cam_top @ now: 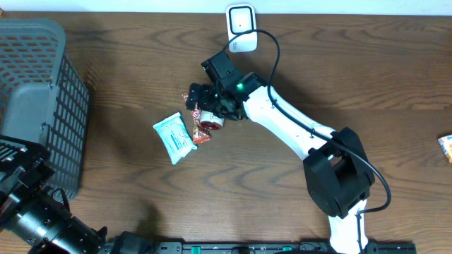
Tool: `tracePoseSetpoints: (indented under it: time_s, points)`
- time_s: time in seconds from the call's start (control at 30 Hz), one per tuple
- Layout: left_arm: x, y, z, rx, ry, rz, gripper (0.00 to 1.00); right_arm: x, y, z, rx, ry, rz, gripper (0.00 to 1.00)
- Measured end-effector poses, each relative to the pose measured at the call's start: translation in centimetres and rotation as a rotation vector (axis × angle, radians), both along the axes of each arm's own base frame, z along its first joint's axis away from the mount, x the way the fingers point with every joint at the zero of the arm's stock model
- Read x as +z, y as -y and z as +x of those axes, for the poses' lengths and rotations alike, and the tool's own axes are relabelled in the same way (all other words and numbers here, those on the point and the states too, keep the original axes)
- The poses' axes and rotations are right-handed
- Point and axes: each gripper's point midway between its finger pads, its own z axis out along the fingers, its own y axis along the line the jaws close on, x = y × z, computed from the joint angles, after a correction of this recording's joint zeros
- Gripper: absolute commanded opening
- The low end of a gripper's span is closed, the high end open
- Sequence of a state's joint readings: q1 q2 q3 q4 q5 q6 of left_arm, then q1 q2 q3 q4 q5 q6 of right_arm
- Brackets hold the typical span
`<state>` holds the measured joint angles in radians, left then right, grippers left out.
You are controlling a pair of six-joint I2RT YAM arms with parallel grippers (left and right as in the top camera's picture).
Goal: Scan the item barcode
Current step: 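Lift the jar and move it up toward the scanner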
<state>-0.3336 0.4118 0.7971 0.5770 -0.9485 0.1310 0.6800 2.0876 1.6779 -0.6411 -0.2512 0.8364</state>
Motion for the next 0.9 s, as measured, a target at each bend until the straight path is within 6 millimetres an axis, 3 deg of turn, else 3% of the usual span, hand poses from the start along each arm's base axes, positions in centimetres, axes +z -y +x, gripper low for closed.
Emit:
tracePoseSetpoints:
  time_s: [0.13,0.33,0.57,0.77,0.9]
  points:
    - [0.0,0.0,0.0,0.000,0.000,0.000,0.98,-0.1,-0.1,-0.9,0.034,-0.020,-0.017,0.99]
    - [0.0,0.0,0.0,0.000,0.000,0.000,0.98,0.0,2.7,-2.3,0.044,-0.095,-0.132,0.99]
    - [0.0,0.0,0.0,0.000,0.000,0.000,0.98,3.8,4.8,-0.2,0.123,-0.017,-0.170,0.99]
    - [-0.3,0.1,0.3,0.000,-0.025,0.008,0.98,3.5,7.8,0.7,0.144,-0.023,-0.215,0.99]
    - [-0.6,0.2,0.6,0.000,-0.048,0.017,0.98,3.3,9.0,2.8,0.147,0.034,-0.216,0.99]
